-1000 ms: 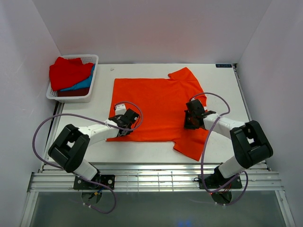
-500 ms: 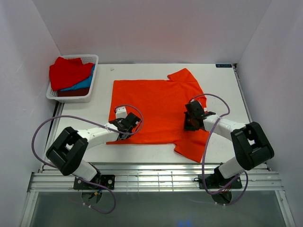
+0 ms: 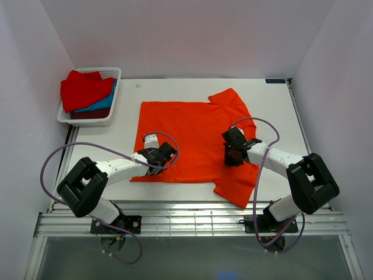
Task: Fold and stack the t-shirts
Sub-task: Flatten the tshirt out
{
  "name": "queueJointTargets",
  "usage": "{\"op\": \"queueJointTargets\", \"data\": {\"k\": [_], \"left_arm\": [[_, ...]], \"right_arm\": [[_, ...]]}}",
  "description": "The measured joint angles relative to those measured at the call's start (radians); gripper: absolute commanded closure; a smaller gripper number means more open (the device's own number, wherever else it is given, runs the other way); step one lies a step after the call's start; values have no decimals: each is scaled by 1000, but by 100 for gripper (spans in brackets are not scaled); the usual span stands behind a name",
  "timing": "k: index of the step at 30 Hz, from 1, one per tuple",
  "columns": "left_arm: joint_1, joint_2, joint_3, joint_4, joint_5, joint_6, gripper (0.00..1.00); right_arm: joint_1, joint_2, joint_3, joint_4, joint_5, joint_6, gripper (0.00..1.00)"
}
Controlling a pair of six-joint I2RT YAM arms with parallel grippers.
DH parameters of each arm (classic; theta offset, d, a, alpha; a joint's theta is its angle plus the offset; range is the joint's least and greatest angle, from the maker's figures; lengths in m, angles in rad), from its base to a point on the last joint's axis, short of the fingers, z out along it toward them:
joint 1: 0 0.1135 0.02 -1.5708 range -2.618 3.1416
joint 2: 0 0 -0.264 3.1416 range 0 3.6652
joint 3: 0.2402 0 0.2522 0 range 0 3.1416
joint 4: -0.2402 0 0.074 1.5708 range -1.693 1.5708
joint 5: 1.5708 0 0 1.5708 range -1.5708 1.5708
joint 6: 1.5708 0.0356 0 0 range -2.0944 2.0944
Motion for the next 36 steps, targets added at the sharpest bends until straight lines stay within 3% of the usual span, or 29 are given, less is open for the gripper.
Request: {"op": "queueJointTargets", "data": {"k": [2, 3, 4, 5, 6, 7, 10, 13, 17, 26, 36], "left_arm": [[-12, -3, 30, -48, 1, 10, 86], [-16, -5, 60, -66, -3, 22, 72], [-20, -6, 98, -73, -12, 43, 31], [-21, -8, 144, -73, -30, 68, 17], [-21, -8, 198, -61, -52, 99, 10], [-20, -8, 249, -25, -78, 141, 8], [16, 0, 374, 138, -121, 300, 7], [125, 73, 498, 257, -105, 421, 18], [291, 255, 637, 367, -56, 536, 24], [451, 631, 853, 395, 39, 663, 28], [558, 748, 980, 419, 103, 675, 28]], "right_arm": [[9, -11, 37, -69, 21, -2, 80], [11, -19, 69, -107, 37, -6, 73], [12, -31, 109, -132, 58, -17, 56], [12, -42, 156, -146, 80, -27, 49], [11, -51, 217, -157, 105, -49, 45], [7, -55, 277, -159, 127, -73, 40], [-22, -45, 440, -119, 167, -150, 38], [-95, 18, 578, -65, 164, -219, 39], [-223, 194, 724, 1, 96, -293, 40], [-400, 681, 1115, 24, -98, -391, 41], [-461, 914, 1410, 50, -245, -439, 40]]}}
